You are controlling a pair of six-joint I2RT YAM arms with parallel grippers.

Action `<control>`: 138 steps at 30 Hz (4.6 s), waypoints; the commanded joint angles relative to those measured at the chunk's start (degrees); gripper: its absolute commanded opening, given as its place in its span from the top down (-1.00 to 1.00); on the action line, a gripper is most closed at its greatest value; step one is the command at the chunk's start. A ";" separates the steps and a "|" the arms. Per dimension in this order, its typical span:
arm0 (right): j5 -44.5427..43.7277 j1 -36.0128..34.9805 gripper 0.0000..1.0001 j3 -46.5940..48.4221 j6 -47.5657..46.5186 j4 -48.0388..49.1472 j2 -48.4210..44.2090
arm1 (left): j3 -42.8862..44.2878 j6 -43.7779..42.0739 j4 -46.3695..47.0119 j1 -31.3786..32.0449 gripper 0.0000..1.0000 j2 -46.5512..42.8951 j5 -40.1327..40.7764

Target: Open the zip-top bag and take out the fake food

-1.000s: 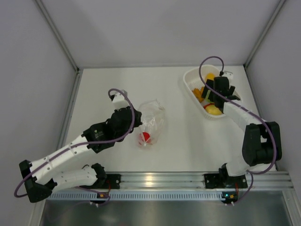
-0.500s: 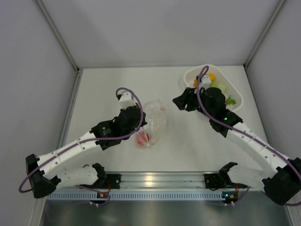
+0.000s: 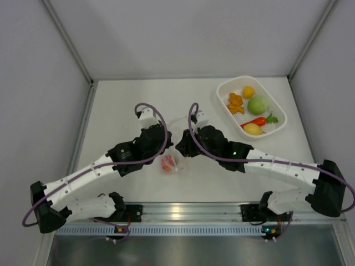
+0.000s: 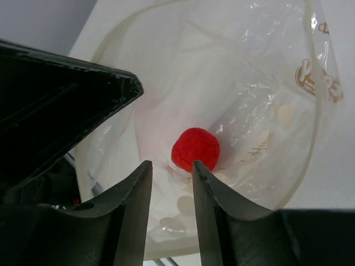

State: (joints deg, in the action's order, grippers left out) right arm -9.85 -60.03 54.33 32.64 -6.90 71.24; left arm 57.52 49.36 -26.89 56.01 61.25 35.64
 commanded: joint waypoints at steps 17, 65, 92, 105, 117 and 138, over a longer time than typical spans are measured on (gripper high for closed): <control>-13.00 -3.87 0.21 8.25 15.16 6.28 20.85 | -8.56 9.78 2.81 -0.11 1.00 -7.20 2.86; -11.06 -10.72 -0.46 8.95 1.73 20.61 32.73 | -22.44 12.24 2.28 -0.11 1.00 -18.89 2.69; -0.18 -3.43 -0.57 15.99 -15.95 34.84 41.16 | -23.24 17.78 2.20 -0.02 1.00 -22.32 -2.77; 8.88 -0.53 -0.64 24.51 -13.66 35.02 51.89 | -25.78 18.40 2.11 -0.02 1.00 -23.02 -2.94; 8.44 -1.23 -0.09 21.00 -13.66 29.04 50.31 | -26.84 17.08 0.36 -0.20 1.00 -24.69 4.44; 9.15 -1.76 0.53 9.13 -14.89 22.57 23.07 | -22.10 9.36 -1.14 -0.20 1.00 -22.86 7.78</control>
State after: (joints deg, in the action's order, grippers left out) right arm -4.25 -60.93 62.63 18.50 15.44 102.06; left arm 35.27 63.70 -21.37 57.56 36.51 35.75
